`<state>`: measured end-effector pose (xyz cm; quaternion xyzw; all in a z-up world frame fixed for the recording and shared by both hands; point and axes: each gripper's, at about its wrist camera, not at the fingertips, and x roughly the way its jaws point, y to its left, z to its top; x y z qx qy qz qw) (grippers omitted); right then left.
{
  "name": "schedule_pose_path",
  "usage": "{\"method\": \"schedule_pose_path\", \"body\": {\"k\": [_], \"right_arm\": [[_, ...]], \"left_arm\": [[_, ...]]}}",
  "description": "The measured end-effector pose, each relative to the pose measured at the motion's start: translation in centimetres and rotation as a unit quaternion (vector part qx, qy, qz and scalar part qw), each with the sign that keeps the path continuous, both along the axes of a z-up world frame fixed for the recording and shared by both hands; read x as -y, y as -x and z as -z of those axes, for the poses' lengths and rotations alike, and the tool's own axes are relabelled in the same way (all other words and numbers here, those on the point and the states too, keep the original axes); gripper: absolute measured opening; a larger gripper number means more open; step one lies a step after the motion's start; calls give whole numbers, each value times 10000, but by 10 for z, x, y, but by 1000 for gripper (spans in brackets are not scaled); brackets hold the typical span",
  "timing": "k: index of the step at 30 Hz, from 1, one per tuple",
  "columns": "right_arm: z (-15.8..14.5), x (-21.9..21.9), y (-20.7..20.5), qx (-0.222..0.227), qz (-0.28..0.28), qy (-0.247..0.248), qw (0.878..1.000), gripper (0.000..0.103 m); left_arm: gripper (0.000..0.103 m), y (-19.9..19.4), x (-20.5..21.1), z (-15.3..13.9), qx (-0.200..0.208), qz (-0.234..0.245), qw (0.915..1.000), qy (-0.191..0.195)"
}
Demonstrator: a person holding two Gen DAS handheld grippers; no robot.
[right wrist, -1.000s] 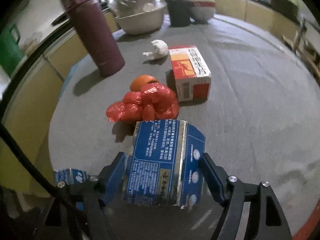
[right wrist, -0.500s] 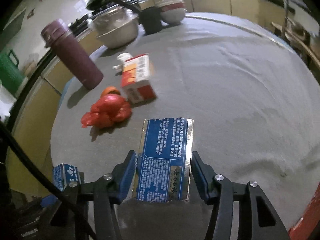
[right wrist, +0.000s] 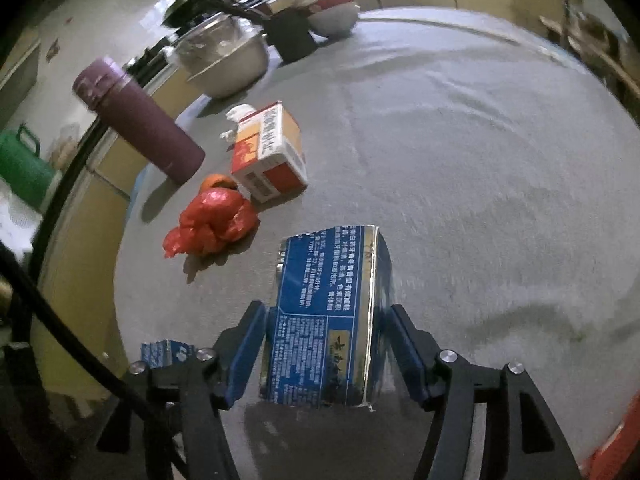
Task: Collect trash
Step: 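Lift the blue carton with the left tool while right tool holds its box up, then carry both held boxes over the red basket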
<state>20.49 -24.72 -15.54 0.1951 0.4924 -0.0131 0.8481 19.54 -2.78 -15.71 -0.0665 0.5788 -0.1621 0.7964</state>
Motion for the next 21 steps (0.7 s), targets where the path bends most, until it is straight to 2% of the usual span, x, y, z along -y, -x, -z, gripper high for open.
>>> {"method": "schedule_pose_path", "body": {"k": [4,7,12,17,21], "right_arm": [[0,10,5,88,52,-114,9999,52],[7,26,11,80,199,-530,9984,51],[3,49,27,252,344,-795,9959,51],[-7,75,50,516,491,-1039,9920,51],[-16,95,71,734,622,-1225,9878,51]], "left_arm": [[63,5,7,-2,141,6,9998,-167],[63,9,14,-7,298,56,9990,-318],[63,21,32,-27,772,180,9944,-698],[63,38,54,-54,1404,387,9829,-1126],[63,51,75,-68,1744,597,9733,-1371]]}}
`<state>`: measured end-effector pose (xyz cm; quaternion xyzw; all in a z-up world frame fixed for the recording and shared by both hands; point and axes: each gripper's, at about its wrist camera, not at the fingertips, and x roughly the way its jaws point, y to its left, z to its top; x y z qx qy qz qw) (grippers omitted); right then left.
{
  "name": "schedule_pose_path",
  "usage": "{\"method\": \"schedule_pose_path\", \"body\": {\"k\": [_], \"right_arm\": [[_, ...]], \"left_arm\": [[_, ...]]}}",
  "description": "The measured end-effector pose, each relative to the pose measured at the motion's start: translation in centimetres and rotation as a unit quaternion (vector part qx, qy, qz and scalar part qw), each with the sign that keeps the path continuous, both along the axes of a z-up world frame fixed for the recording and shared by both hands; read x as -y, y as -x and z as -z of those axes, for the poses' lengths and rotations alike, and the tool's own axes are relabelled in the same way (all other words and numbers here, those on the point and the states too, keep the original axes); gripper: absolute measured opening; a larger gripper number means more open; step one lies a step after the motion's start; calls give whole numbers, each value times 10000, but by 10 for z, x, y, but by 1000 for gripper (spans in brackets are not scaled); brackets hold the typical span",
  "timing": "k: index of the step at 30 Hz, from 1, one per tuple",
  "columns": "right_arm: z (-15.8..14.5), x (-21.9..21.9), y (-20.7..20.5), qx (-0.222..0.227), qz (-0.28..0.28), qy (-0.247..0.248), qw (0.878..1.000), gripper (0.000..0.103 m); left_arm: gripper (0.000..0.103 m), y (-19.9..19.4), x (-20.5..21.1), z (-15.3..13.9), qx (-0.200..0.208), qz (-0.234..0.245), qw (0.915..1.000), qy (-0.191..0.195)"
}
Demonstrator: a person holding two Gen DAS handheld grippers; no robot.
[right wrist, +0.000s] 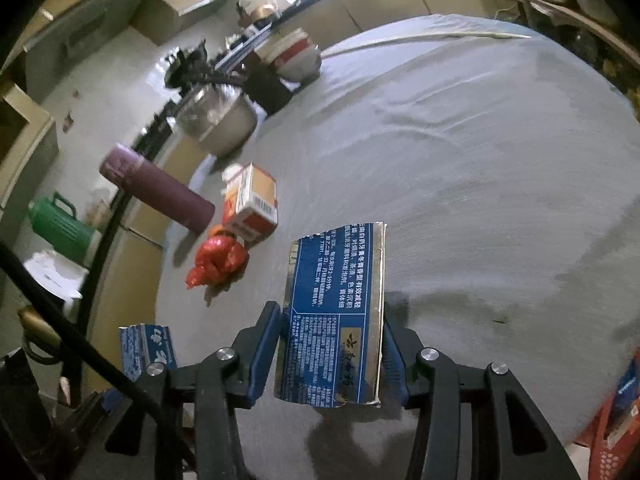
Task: Collect trash
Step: 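Carry both held boxes over the red basket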
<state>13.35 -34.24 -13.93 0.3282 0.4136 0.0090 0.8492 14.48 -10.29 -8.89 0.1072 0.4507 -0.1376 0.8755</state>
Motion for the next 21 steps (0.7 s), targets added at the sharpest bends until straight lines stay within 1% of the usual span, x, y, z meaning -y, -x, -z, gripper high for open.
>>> {"method": "schedule_pose_path", "body": {"k": [5,11,14,17,21], "right_arm": [[-16,23,33,323,157,-92,9993,51],[-25,51,79,563,409,-118,9975,51],[-27,68,101,639,604,-166,9960,51],[-30,86,125,703,824,-148,9940,51],[-32,104,148,743,1050,-102,9916,51]], "left_arm": [[63,19,27,-15,281,322,9988,-219],[63,41,67,-20,402,799,9952,-398],[63,54,91,-19,420,1107,9918,-485],[63,70,118,-20,503,1473,9861,-582],[63,90,144,-23,595,1815,9794,-651]]}}
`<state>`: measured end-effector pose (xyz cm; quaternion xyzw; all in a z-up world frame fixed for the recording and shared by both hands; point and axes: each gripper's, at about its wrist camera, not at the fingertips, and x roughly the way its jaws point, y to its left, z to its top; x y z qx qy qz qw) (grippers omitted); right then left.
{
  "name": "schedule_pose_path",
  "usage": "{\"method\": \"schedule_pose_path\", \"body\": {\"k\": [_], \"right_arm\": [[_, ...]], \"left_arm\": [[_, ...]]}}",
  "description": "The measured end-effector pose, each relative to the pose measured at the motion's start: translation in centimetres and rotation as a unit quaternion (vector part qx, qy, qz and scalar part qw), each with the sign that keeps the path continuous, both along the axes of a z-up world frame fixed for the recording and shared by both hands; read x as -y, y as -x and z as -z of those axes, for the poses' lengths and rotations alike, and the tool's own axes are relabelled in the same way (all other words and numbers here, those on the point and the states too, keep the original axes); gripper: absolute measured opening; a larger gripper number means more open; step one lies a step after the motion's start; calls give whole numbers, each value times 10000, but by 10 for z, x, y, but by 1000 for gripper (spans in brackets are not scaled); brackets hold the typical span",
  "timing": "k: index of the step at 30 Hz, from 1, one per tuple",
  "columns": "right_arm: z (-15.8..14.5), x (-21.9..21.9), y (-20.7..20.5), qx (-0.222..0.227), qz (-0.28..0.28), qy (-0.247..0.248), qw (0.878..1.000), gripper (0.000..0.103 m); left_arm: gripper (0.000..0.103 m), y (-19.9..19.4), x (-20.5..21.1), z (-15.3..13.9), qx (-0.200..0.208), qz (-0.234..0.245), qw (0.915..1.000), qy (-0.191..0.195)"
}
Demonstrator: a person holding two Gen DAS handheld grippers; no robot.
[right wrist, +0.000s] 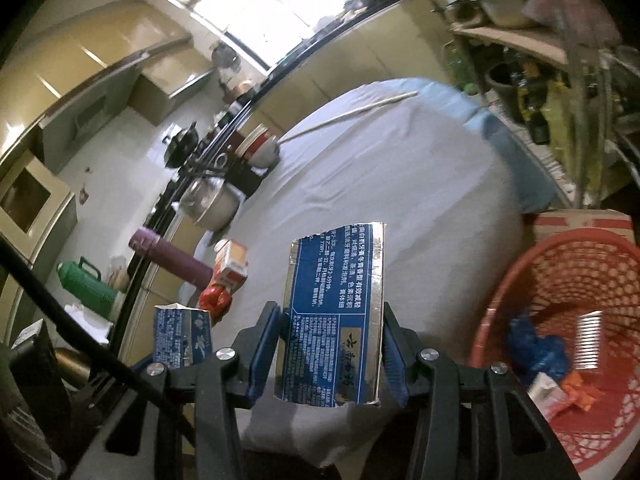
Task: Collect trash
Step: 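Carry both held boxes over the red basket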
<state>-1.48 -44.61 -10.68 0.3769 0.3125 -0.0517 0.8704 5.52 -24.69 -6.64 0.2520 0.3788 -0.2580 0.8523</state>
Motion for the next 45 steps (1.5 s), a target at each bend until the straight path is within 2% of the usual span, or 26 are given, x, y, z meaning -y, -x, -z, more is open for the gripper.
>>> {"method": "schedule_pose_path", "body": {"k": [17,29,45], "right_arm": [[-1,50,69,75,645,-40,9979,51],[4,87,131,-16,1257,-103,9920,51],[10,110,168,-44,1622,-257,9864,51]], "left_arm": [[63,44,67,-3,103,815,9964,-202],[63,86,115,2,35,1552,9875,-276],[63,110,143,3,112,1911,9808,-381]]}}
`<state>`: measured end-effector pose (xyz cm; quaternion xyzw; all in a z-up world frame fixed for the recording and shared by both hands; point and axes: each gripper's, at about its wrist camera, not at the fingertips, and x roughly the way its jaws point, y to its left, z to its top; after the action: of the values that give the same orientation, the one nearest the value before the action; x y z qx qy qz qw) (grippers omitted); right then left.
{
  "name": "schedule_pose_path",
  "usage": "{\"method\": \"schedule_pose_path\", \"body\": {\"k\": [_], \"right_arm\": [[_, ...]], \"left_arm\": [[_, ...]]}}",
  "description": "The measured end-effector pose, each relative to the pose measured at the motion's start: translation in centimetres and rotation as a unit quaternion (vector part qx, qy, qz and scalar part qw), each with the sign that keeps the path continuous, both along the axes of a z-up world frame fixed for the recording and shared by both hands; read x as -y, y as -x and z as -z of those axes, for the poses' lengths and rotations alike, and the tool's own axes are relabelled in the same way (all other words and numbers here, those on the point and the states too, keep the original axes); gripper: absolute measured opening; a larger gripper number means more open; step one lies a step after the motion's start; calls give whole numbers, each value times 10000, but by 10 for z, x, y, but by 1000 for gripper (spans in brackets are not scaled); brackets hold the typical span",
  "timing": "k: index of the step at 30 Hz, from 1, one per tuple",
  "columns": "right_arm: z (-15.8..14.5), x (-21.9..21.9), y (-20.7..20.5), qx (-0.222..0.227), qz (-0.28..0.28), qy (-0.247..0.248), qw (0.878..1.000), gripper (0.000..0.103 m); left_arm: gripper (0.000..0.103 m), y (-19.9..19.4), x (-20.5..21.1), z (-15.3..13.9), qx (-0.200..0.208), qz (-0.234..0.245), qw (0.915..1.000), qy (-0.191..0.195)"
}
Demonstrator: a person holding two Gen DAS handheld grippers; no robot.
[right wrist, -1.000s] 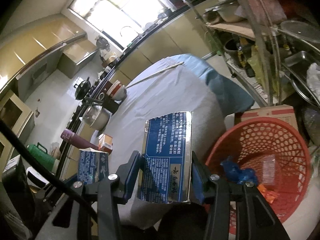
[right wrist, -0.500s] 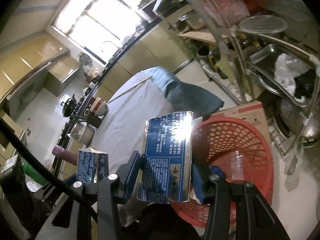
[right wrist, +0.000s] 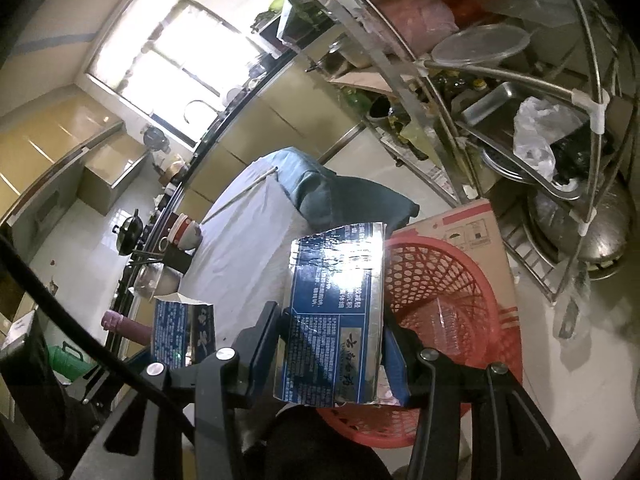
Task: Collect trash
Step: 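Carry both held boxes over the red basket, then open both tools to drop the boxes into the red basket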
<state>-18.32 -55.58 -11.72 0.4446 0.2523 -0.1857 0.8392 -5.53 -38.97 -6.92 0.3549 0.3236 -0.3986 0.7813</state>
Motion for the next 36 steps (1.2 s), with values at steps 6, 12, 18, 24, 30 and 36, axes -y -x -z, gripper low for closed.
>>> {"method": "schedule_pose_path", "body": {"k": [6,12,18,24,30,36], "right_arm": [[5,6,6,-21,64,-87,9999,51],[12,11,11,-88,135,-168,9997,51],[23,15,19,-156,250,-275,9992,51],[42,20,27,-292,417,-447,9977,53],[60,24,30,-333,549,-869,9941,61],[63,25,29,-155,572,-1205,9909,66]], "left_arm": [[63,3,7,2,40,42,10000,-23],[63,5,13,4,82,103,9999,-44],[63,4,21,7,19,224,9997,80],[63,-8,34,18,-432,448,9970,450],[65,-23,47,37,-1300,576,9886,500],[66,-27,35,40,-1449,511,9872,423]]}}
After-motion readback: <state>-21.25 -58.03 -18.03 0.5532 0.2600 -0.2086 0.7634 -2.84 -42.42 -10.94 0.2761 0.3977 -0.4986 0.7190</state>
